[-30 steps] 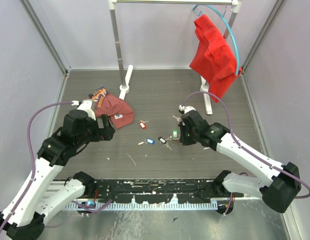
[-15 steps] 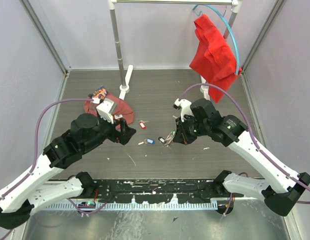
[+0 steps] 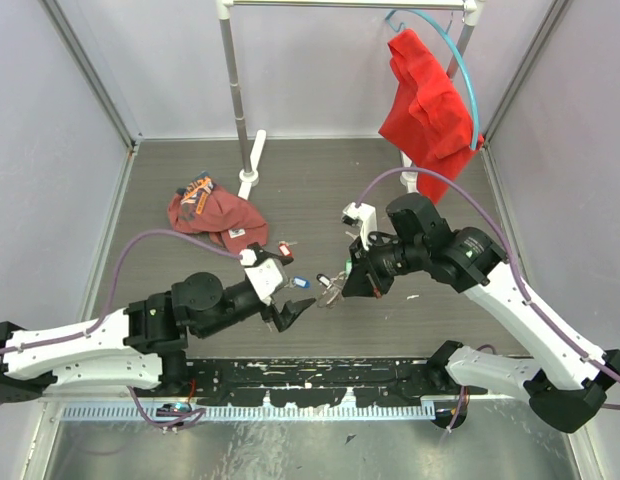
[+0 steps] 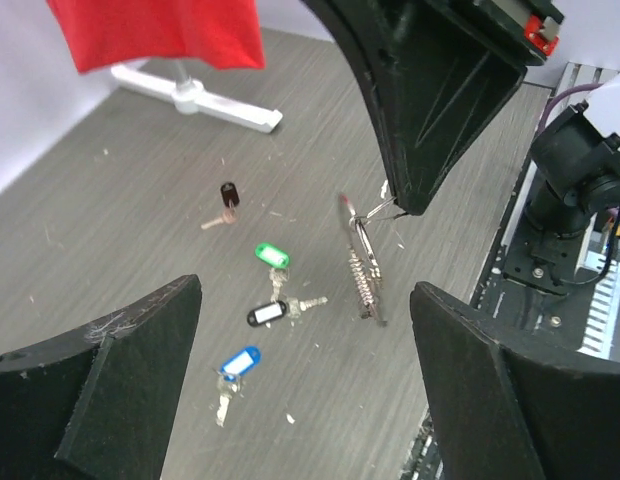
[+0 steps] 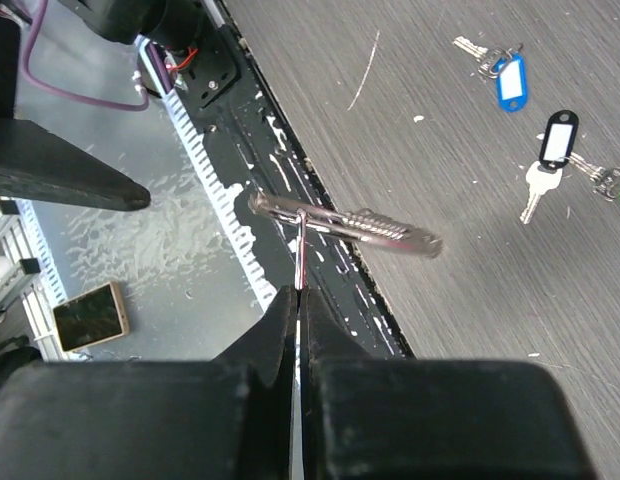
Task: Put the keys on the keyring
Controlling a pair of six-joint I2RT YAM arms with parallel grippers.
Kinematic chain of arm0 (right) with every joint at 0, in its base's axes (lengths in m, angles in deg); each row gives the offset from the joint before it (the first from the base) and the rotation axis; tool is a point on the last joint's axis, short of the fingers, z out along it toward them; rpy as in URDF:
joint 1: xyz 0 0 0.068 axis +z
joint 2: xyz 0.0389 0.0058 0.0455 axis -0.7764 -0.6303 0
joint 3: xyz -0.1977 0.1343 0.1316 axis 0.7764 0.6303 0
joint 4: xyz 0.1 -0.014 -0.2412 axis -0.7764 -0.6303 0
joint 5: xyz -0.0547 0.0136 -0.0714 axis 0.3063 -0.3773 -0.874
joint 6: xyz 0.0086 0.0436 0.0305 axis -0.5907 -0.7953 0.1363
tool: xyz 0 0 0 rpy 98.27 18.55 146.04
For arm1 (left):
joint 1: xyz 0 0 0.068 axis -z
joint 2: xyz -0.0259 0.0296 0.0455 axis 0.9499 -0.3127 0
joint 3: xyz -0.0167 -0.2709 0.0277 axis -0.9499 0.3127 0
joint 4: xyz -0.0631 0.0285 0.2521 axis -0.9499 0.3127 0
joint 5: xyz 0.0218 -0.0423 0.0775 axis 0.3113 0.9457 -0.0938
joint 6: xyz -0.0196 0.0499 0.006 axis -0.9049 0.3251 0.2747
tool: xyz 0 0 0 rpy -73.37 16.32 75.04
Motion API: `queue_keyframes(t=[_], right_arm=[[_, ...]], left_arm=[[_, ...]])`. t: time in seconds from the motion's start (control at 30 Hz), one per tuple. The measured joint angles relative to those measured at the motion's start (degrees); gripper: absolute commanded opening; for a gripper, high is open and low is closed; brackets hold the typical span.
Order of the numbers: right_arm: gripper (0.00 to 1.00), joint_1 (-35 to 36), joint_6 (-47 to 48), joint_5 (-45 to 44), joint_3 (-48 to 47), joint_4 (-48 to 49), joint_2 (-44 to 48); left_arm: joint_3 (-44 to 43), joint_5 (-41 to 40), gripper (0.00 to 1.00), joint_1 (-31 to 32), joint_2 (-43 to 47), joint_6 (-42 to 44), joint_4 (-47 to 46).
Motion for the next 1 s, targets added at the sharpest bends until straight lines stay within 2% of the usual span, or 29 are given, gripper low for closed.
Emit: queue_keyframes(t=[0.2,0.37,0.67,1.0], right_arm=[[0.01,0.0,1.14,2.58,-0.44,-0.7,0.42],[0.01,0.0,1.68,4.42,-0.79,-1.01,0.55],[0.01,0.0,1.77,6.16,-1.77,-1.36,0.81],[0.01,0.0,1.33,6.84,-1.79,-1.33,0.79]], left_arm=[[3.54,1.84,0.95,1.64,1.73,8.96,-8.74],[3.82,5.16,0.95,1.9,3.04,13.73,-12.55],[2.58,6.56,0.9,4.85,-0.52,18.93,-12.92],[2.43,0.79,0.88,10.8,-1.7,25.97,-12.9]])
